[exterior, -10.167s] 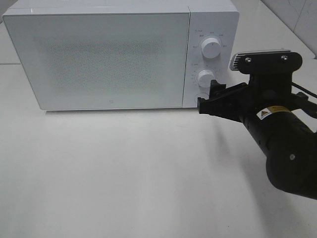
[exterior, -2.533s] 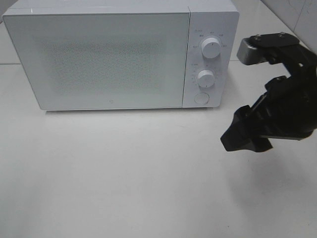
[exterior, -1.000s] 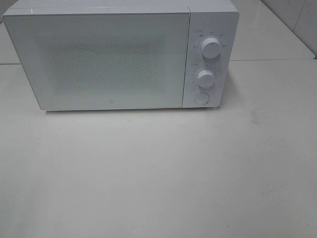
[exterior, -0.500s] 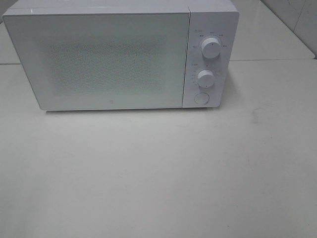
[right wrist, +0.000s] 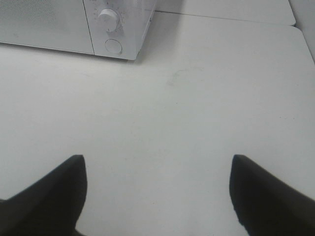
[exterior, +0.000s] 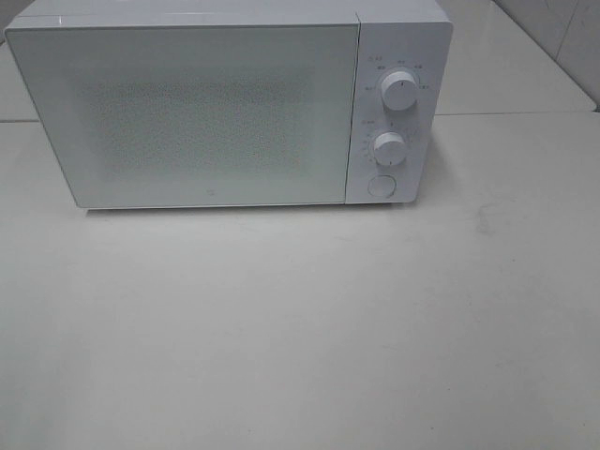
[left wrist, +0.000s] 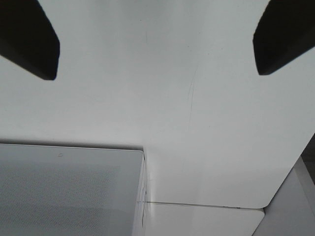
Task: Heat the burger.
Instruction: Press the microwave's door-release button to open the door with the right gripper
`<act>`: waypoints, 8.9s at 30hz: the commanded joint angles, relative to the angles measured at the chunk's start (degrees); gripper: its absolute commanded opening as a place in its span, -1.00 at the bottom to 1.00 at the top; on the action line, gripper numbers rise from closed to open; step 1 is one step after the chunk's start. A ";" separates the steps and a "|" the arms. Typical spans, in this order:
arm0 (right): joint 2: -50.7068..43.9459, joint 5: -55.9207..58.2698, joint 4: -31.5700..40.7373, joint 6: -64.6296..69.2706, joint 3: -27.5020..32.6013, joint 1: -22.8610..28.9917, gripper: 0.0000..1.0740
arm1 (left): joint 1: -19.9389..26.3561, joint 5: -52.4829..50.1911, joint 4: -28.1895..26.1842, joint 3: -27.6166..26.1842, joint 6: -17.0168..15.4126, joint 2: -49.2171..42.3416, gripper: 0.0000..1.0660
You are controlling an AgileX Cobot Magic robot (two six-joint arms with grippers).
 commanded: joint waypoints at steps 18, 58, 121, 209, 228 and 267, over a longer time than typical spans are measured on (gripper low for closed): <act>24.92 -24.35 0.34 0.46 -1.78 -0.34 0.42 | 0.06 -0.52 -0.23 0.06 0.06 -1.20 0.88; 69.67 -88.64 0.23 3.04 10.83 -0.23 0.42 | 0.06 -0.52 -0.23 0.06 0.06 -1.20 0.88; 98.38 -124.90 48.41 43.09 9.45 40.45 -0.18 | 0.06 -0.52 -0.23 0.06 0.06 -1.20 0.88; 123.59 -111.55 51.45 69.84 -23.38 25.61 -1.00 | 0.06 -0.52 -0.23 0.06 0.06 -1.20 0.88; 126.34 -120.15 50.88 68.81 -29.45 24.98 -1.00 | 0.06 -0.52 -0.23 0.06 0.06 -1.20 0.88; 118.89 -102.79 49.50 59.59 -23.03 25.84 -1.00 | 0.06 -0.52 -0.23 0.06 0.06 -1.20 0.88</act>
